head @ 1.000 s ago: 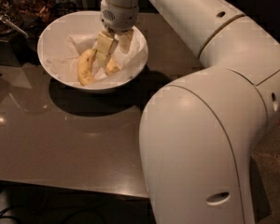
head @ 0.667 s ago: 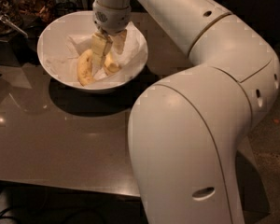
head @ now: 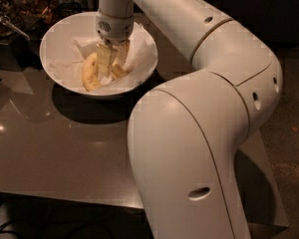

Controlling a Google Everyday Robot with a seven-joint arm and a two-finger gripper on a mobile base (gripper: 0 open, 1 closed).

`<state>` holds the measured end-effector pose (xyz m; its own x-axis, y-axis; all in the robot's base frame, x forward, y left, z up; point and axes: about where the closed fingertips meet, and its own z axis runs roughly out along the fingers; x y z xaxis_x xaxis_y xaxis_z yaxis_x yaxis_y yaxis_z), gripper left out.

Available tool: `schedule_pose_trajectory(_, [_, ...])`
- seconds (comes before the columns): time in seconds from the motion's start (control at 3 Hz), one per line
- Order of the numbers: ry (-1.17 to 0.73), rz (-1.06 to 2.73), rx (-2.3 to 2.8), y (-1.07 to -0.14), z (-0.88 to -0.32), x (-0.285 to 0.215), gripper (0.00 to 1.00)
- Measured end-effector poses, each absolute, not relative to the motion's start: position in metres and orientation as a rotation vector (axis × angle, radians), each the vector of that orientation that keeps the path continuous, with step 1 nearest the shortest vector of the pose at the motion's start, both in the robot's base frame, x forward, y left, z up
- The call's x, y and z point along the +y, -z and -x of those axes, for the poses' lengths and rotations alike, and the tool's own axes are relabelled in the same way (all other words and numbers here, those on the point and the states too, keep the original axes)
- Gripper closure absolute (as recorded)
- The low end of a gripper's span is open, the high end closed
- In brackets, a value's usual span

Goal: Pick banana from white bowl

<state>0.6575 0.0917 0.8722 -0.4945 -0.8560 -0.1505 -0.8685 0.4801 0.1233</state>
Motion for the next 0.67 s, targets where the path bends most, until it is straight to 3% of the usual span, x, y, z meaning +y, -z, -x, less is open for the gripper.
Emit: schedule_pose_trajectory(0.67, [-0.282, 1.542, 2.643, -0.8795, -0.6575, 0.0917, 0.57])
